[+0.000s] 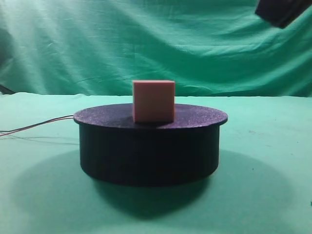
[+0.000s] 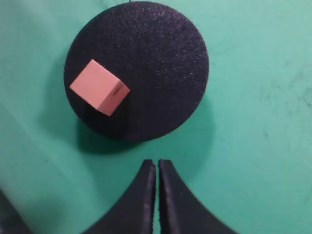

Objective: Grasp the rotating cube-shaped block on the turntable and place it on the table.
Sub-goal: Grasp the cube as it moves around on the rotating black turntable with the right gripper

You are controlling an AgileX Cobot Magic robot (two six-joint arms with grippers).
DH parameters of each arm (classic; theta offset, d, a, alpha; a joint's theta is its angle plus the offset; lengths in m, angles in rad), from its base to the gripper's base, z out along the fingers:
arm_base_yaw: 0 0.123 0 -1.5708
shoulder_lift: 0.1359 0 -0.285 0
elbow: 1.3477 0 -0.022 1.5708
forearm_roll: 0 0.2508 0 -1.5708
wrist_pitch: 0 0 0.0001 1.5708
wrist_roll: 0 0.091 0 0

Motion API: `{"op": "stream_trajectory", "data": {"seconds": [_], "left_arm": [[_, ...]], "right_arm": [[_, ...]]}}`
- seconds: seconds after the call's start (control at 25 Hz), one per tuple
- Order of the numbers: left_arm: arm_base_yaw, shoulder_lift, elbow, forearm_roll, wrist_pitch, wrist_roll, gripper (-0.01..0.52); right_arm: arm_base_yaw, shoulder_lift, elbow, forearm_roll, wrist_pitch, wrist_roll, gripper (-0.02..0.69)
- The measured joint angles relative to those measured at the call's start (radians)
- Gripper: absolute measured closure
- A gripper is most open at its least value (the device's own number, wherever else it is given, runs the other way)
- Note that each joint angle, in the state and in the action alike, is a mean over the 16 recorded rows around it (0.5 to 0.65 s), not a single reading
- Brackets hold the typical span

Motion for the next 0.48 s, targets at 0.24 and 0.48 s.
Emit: {"op": "stream_trajectory", "data": {"seconds": [0.24, 0.48], "left_arm": [[0.0, 0.0, 0.0, 0.0, 0.0, 0.0, 0.514], [0.0, 0.0, 0.0, 0.0, 0.0, 0.0, 0.514]], "right_arm": [[0.014, 0.09, -0.038, -0.014, -0.022, -0.002, 0.078], [0.014, 0.156, -0.044, -0.053, -0.064, -0.016, 0.111]]}}
